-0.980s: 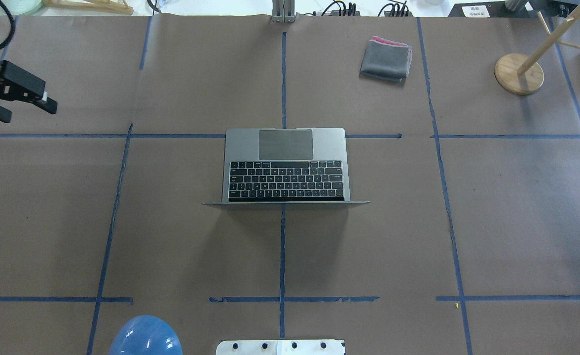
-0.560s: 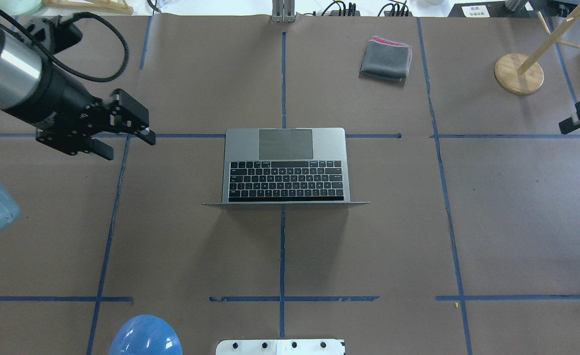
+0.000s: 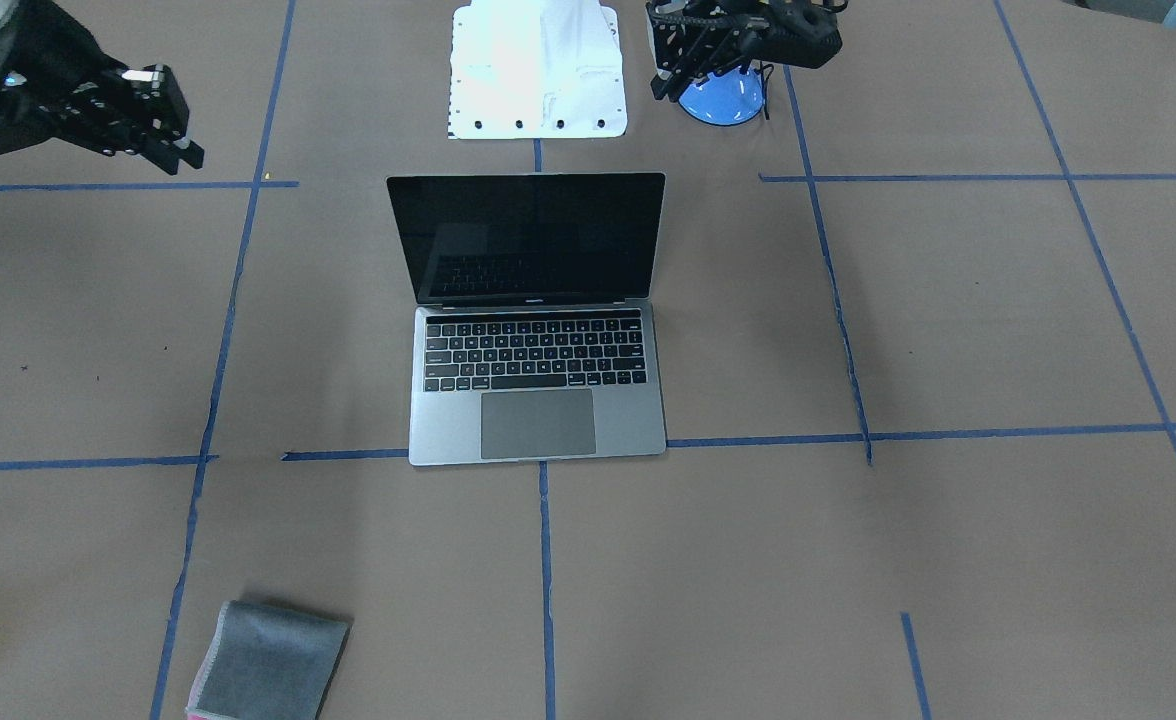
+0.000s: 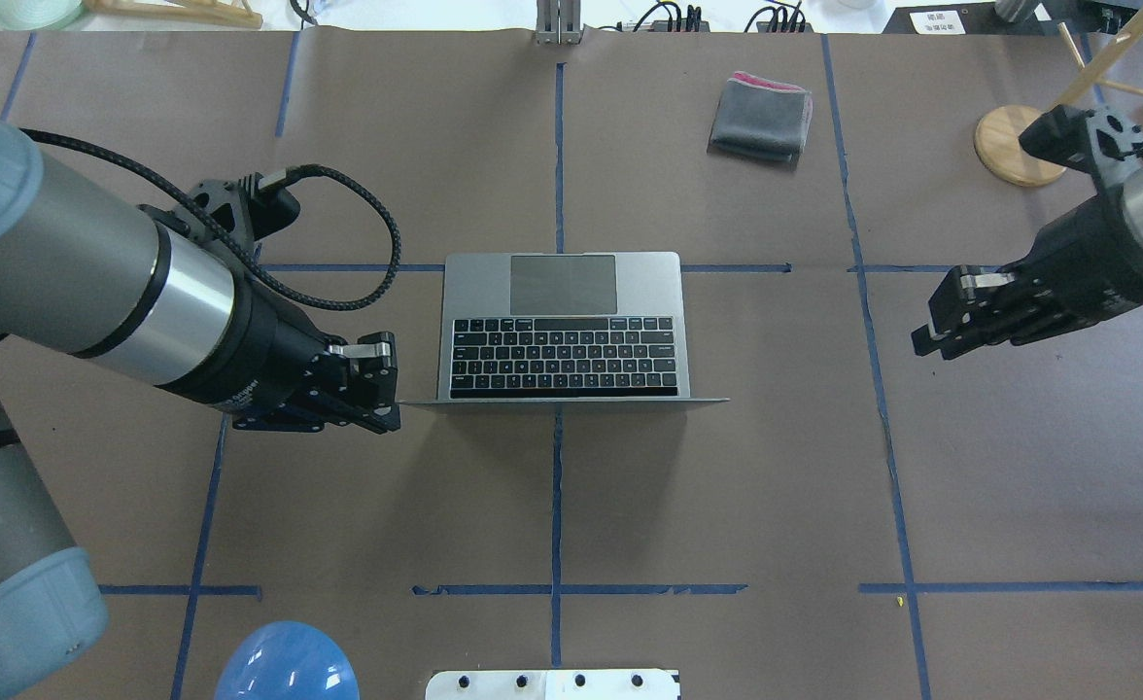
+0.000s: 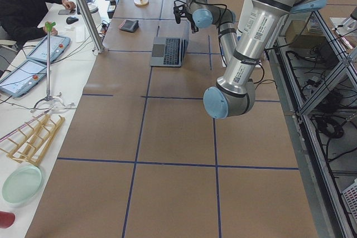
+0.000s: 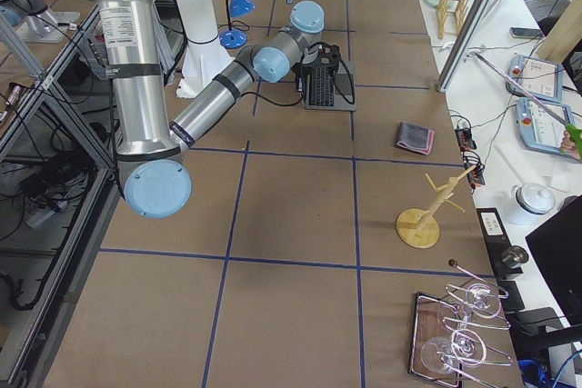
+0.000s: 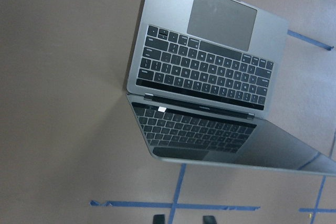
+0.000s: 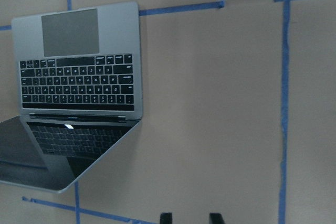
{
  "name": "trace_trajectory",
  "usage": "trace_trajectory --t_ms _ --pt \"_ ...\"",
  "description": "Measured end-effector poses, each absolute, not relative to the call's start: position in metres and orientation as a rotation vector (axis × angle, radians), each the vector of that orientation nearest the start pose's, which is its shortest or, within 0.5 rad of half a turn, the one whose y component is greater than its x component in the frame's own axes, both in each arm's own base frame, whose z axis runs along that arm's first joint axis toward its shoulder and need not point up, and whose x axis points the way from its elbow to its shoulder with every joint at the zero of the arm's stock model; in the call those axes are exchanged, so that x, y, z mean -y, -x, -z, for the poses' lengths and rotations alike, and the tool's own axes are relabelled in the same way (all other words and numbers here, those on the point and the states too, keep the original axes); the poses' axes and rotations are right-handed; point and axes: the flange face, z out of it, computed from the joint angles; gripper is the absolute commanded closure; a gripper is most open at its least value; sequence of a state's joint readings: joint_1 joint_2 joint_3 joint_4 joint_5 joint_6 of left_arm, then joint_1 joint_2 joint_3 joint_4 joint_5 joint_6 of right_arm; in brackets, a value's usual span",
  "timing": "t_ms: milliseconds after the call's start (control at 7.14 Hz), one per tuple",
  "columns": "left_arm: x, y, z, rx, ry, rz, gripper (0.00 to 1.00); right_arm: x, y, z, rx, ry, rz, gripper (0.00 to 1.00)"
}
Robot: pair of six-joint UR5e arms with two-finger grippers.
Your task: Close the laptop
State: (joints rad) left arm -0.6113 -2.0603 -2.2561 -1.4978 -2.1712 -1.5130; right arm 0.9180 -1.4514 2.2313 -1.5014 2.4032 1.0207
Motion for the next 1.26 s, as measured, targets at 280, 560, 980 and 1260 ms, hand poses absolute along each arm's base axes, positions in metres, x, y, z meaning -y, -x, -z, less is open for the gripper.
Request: trace_trajectory --t_ms 280,560,980,1260 --pt "0.311 -0.375 -0.115 -1.176 0.170 0.113 0.99 0.356 0.277 -0.262 1.158 0.030 0.040 0.99" --pt "0.300 -0.405 -0.108 -1.164 0.176 0.101 0.99 0.321 0.321 -0.249 1.197 0.038 0.047 1.00" --pt "0.294 -0.439 -0.112 -1.128 0.171 0.114 0.99 0.282 0.375 -0.235 1.193 -0.024 0.048 1.00" --pt "0.300 -0.462 -0.117 -1.095 0.161 0.122 0.99 0.274 0.400 -0.233 1.170 -0.115 0.007 1.00"
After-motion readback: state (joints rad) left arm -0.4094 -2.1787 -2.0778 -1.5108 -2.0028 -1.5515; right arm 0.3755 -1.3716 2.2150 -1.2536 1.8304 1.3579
